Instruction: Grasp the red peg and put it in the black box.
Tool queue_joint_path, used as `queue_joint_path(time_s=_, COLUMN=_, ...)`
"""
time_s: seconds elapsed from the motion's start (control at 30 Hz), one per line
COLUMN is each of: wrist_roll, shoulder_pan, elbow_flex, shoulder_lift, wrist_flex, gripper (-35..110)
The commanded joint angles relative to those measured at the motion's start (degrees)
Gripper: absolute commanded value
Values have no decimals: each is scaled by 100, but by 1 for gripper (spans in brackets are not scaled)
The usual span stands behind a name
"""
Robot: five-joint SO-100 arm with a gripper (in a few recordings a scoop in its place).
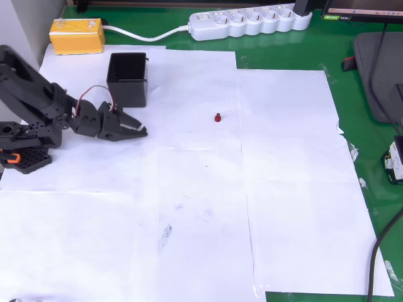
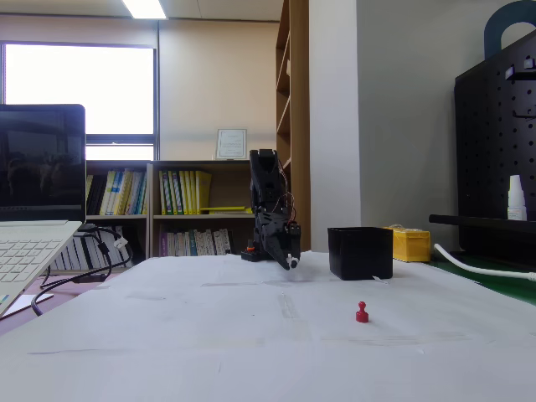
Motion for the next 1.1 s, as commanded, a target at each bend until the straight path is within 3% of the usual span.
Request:
queue_joint_path(time_s=0.0, wrist_roll=-70, shoulder_pan=-62, elbow_flex=237, shoulder_lift=773, wrist_flex=-624, gripper=0)
queue_joint_path(time_s=0.13, wrist_roll=-53, shoulder_pan=-44, elbow_flex=290, shoulder_lift=1828, wrist_flex=-1986, gripper=0)
queue_joint_path(time_s=0.67, wrist_roll=387, shoulder_pan=-378, elbow_flex=1819, shoulder_lift=4605, wrist_flex=-4605, gripper=0)
queue_joint_path(time_s=0.8, wrist_roll=475, shoulder_pan=-343, elbow_flex=2145, shoulder_lift=5572, wrist_flex=-5748, gripper=0)
queue_joint_path(time_s=1.07, wrist_roll=316, shoulder_pan=-343, elbow_flex=2171, shoulder_lift=5933, wrist_flex=-6187, gripper=0)
